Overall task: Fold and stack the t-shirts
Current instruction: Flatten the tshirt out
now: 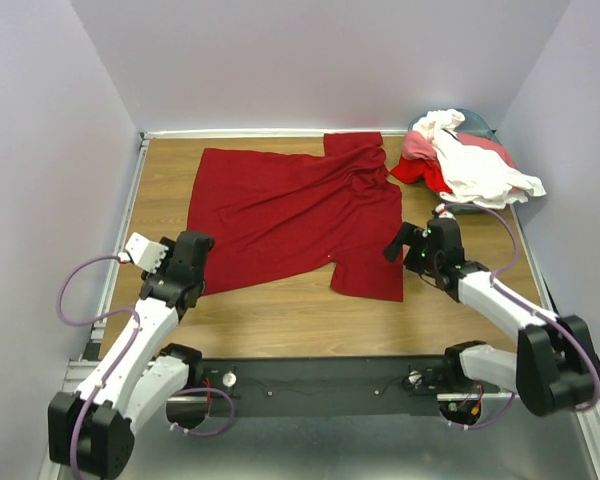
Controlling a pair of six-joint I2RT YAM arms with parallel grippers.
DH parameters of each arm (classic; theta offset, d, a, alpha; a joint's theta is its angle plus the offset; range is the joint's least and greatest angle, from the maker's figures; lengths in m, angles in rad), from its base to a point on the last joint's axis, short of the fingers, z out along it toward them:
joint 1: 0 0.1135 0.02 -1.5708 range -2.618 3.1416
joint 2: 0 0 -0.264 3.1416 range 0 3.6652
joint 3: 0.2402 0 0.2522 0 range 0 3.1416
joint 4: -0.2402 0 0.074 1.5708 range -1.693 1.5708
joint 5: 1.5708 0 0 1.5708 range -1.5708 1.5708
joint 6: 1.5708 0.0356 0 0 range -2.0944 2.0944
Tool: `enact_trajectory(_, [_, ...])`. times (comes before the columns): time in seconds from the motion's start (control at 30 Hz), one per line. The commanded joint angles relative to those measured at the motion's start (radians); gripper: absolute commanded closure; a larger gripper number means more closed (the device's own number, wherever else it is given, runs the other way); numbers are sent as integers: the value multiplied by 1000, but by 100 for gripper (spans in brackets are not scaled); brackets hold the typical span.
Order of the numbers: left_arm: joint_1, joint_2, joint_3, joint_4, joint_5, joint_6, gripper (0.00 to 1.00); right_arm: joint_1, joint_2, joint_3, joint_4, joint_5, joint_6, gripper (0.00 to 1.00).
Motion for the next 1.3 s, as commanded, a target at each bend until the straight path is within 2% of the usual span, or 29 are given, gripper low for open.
enact_trajectory(0.0, [-4, -113, -20, 179, -159, 135, 37, -8, -133, -54, -132, 141, 17, 0])
enact_trajectory(0.13, [-5, -189, -49, 197, -191, 155, 38, -8, -198, -69, -193, 168, 39, 0])
enact_trajectory(0.27, [-5, -213, -138, 315, -235, 182, 38, -6, -142, -55, -207, 181, 43, 0])
enact_trajectory(0.43, [-5, -130, -97, 352, -275, 218, 38, -8, -57, 1, -235, 190, 39, 1])
enact_trajectory(0.57, [-5, 2, -32, 475, -280, 376, 38, -8, -51, 46, -325, 178, 37, 1])
enact_trajectory(0.67, [-5, 89, -1, 481, -185, 403, 38, -8, -39, 70, -365, 136, 63, 2])
enact_trajectory(0.7, [-5, 108, 2, 493, -113, 419, 38, -8, -34, 80, -374, 127, 71, 2])
enact_trajectory(0.77, [-5, 157, 25, 519, -19, 506, 38, -6, -5, 125, -425, 81, 91, 3])
enact_trajectory(0.83, [-4, 183, 58, 481, 9, 531, 38, -5, 12, 159, -471, 63, 105, 5])
enact_trajectory(0.87, [-5, 203, 104, 400, 10, 517, 38, -5, 23, 188, -512, 59, 111, 5])
enact_trajectory(0.97, [-4, 217, 193, 283, 55, 505, 38, -6, 34, 230, -595, 53, 119, 7])
enact_trajectory(1.07, [7, 206, 223, 289, 180, 563, 36, -5, 44, 268, -646, 23, 114, 10])
enact_trajectory(1.2, [35, 179, 210, 257, 274, 551, 34, -5, 50, 255, -675, 16, 100, 14])
enact_trajectory(1.27, [58, 156, 194, 237, 309, 526, 29, -6, 50, 227, -680, 6, 103, 18])
